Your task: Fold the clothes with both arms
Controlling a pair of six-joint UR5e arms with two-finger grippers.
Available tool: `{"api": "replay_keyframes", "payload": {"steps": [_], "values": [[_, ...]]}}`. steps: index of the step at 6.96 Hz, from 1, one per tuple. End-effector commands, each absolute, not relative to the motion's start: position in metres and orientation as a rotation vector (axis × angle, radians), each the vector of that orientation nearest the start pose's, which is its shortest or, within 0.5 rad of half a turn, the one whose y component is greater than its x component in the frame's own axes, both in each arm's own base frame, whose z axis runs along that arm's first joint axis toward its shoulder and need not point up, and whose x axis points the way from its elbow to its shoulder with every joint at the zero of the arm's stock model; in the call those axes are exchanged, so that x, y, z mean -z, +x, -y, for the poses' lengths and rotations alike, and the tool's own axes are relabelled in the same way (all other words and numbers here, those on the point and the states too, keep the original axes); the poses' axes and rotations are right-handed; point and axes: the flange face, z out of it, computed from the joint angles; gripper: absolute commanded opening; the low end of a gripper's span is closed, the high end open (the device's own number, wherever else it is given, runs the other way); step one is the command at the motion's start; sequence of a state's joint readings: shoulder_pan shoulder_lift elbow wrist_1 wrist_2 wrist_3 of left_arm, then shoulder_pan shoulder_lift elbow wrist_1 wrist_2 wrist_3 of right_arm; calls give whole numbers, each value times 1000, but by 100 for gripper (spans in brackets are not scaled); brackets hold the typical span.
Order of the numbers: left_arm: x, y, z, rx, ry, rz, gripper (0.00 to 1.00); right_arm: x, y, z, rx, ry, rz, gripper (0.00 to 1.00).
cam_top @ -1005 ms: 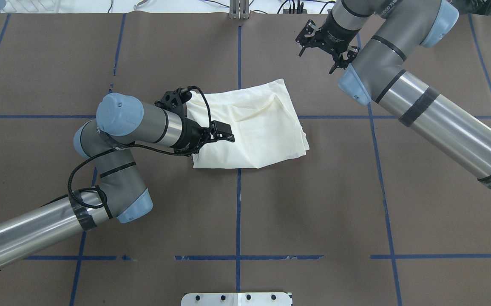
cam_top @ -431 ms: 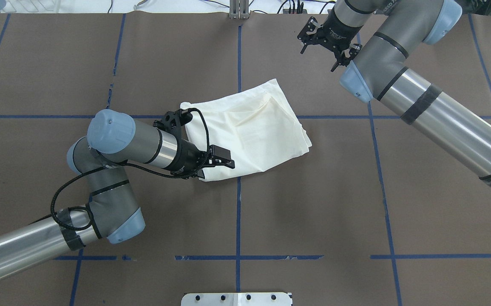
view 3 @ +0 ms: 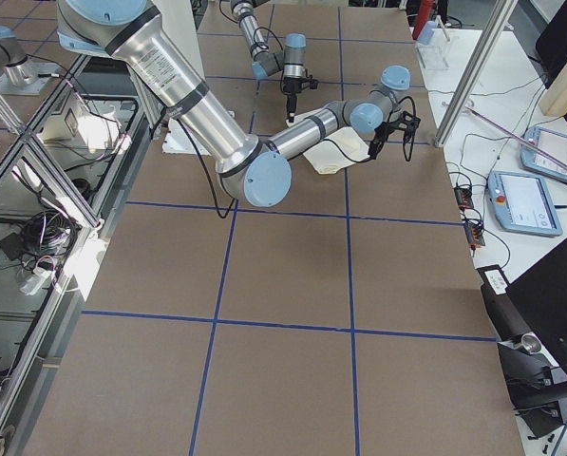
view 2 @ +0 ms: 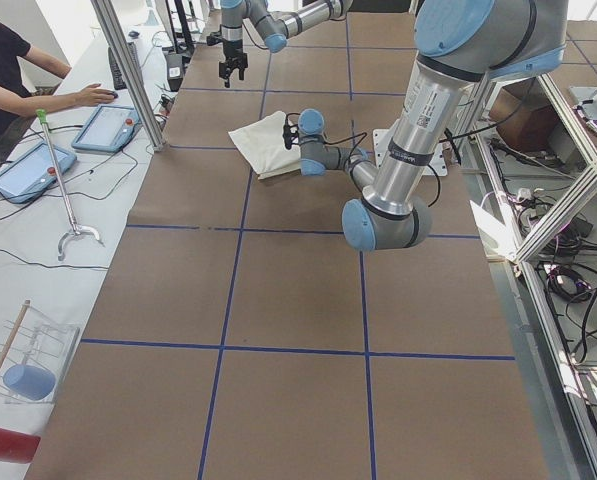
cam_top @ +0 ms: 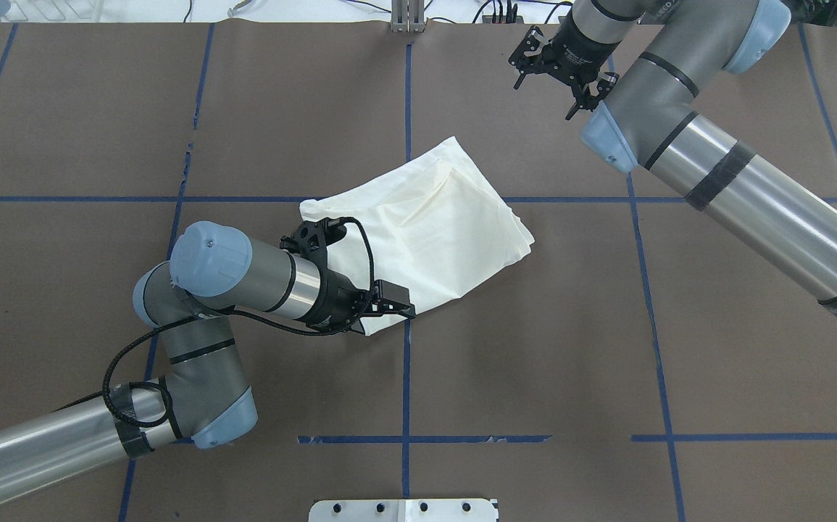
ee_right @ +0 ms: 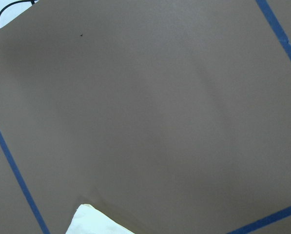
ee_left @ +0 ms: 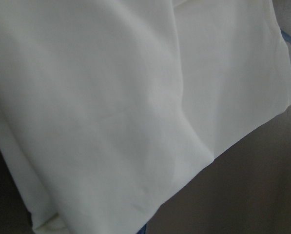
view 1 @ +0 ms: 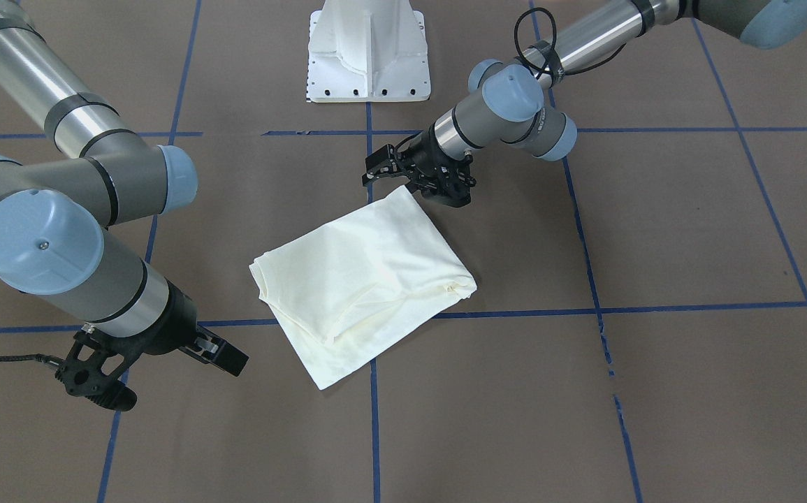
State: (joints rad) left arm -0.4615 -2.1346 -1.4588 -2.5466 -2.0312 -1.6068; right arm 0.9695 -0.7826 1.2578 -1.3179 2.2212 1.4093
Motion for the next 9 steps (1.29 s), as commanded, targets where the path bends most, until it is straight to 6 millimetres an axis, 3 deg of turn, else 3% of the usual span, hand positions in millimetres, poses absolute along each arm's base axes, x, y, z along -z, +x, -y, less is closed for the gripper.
{"api": "replay_keyframes", "payload": {"steps": [1, 2, 5, 6, 7, 8, 9], "values": [[-270, 558, 371, 83, -76, -1433, 100, -275, -366, 688, -502, -127, 938, 100], [-286, 521, 363, 89, -68, -1408, 100, -288, -351, 686, -484, -106, 936, 100], [-249, 390, 397, 29, 151, -1188, 100, -358, -223, 668, -283, 34, 848, 100], [-251, 324, 431, 9, 256, -1075, 100, -403, -174, 652, -183, 68, 797, 100], [-271, 259, 463, -45, 352, -938, 100, -455, -123, 633, -97, 98, 757, 100], [-311, 192, 489, -108, 418, -801, 100, -507, -74, 606, -27, 107, 730, 100], [-356, 107, 504, -184, 488, -673, 100, -551, -30, 579, 35, 109, 722, 100]]}}
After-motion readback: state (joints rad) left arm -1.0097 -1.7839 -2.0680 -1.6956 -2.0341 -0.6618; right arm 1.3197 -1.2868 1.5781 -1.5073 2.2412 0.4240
